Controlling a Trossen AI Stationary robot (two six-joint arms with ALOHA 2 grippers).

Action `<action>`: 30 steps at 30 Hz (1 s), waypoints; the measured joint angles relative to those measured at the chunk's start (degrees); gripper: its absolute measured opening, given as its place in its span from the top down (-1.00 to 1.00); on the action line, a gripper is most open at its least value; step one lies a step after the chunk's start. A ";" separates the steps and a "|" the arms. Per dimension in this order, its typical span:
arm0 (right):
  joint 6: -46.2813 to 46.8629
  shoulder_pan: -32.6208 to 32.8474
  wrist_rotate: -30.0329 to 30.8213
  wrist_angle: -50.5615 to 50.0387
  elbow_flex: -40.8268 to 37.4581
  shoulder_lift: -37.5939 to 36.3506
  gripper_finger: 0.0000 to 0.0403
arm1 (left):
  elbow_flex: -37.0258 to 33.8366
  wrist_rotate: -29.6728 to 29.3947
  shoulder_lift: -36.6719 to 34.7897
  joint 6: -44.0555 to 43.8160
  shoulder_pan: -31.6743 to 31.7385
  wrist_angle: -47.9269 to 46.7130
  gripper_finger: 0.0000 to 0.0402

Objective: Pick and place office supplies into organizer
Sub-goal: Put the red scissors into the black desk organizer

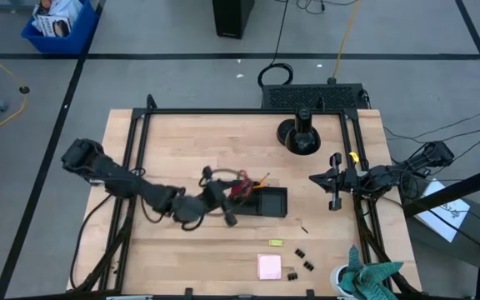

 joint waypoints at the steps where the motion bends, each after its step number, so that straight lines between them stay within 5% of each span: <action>1: 0.00 0.00 0.00 0.02 0.00 0.00 0.98 | 0.00 2.72 0.06 1.29 1.29 1.55 0.52; 5: -0.66 0.00 0.00 0.02 0.00 0.00 0.98 | 0.02 12.99 0.91 3.27 6.59 7.24 0.52; 11: -1.71 0.00 0.00 0.02 -0.02 0.00 0.98 | 0.00 17.15 4.22 5.74 11.66 14.40 0.52; 18: -2.99 -0.02 0.02 0.02 0.00 -0.02 0.98 | -0.02 31.76 8.30 13.34 14.43 17.15 0.52; 30: -3.21 -0.02 0.17 0.02 -0.01 0.00 0.98 | -0.11 37.21 12.58 15.97 16.71 24.02 0.52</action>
